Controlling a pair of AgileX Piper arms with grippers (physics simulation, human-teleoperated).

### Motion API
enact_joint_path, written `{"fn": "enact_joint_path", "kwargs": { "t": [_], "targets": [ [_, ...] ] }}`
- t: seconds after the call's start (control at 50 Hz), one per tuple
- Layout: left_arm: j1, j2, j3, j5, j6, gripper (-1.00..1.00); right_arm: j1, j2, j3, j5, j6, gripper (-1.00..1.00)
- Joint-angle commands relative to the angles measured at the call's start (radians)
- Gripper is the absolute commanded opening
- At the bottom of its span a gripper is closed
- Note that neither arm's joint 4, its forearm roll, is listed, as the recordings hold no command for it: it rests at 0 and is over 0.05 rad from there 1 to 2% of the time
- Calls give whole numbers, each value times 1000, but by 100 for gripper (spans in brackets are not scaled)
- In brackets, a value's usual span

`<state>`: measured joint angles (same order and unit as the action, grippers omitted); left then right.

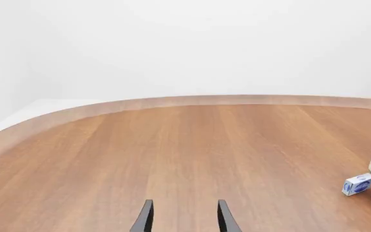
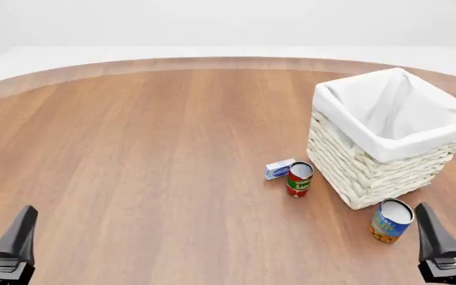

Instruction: Pick up the ketchup, and put it in the basket.

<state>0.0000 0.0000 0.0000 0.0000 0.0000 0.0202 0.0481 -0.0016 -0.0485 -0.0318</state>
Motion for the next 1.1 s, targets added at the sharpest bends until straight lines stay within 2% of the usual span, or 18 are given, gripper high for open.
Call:
{"fn": "enact_joint_path", "kwargs": {
  "t": [0.02,0.28,0.44,0.6,0.76,0.8,0.88,1.1],
  "targets": [
    [0,0,0,0,0,100,63,171,1,-157,-80,100],
    [0,0,0,0,0,100,96,273,1,-250,-134,100],
    [0,0,0,0,0,100,158,356,1,-322,-177,100],
    [0,0,0,0,0,100,205,379,1,-340,-203,100],
    [0,0,0,0,0,100,258,452,0,-404,-223,100],
    [0,0,0,0,0,100,293,520,-1,-463,-225,100],
    [0,0,0,0,0,100,328,576,-9,-512,-235,100],
    [0,0,0,0,0,100,414,700,-54,-598,-239,100]
  ]
}}
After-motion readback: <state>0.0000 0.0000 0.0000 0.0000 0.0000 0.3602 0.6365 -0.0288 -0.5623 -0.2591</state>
